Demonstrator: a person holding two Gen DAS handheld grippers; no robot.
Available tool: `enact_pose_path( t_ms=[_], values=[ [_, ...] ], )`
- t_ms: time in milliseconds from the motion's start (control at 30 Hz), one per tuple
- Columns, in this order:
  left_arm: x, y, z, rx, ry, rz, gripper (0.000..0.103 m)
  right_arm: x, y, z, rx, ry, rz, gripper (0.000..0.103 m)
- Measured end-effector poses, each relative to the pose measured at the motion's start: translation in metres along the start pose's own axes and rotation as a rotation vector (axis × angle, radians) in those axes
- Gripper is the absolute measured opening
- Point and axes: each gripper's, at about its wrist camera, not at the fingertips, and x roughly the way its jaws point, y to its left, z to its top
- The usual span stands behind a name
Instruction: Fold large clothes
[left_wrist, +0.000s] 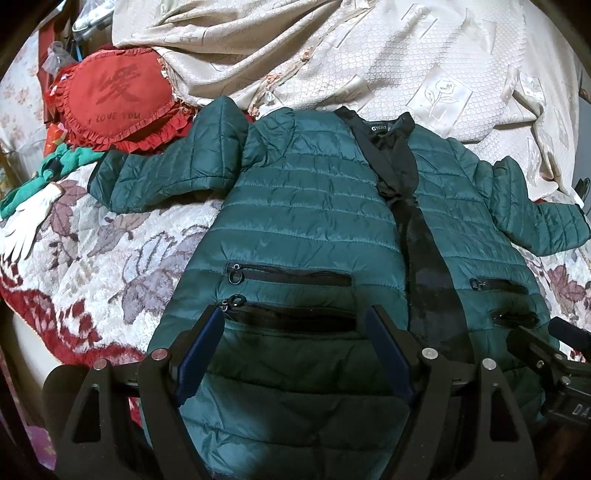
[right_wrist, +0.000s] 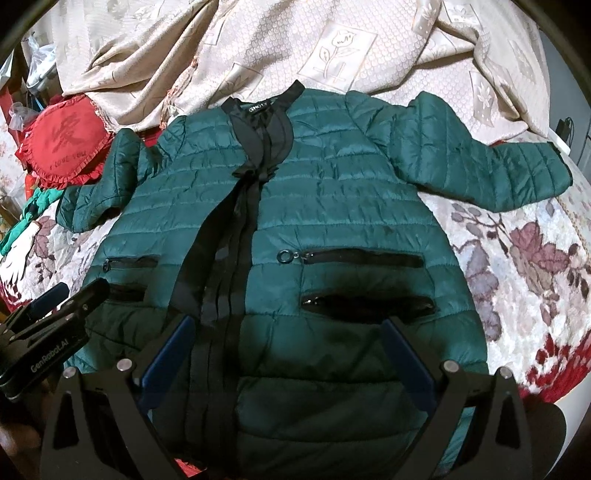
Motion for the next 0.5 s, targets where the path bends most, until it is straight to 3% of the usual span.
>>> enact_pose_path(
  t_ms=[267, 500],
  values=[
    [0.0004, -0.0009, -0.0007, 0.0, 0.002, -0.003, 0.063, 0.0008, -0.0003, -0.0015, -0.001, -0.047, 0.017, 0.102],
    [0.0017, -0.002, -0.0004, -0.001, 0.008, -0.005, 0.063, 0.0048, 0.0029, -0.001, 0.007, 0.041, 0.008, 0.102]
  ],
)
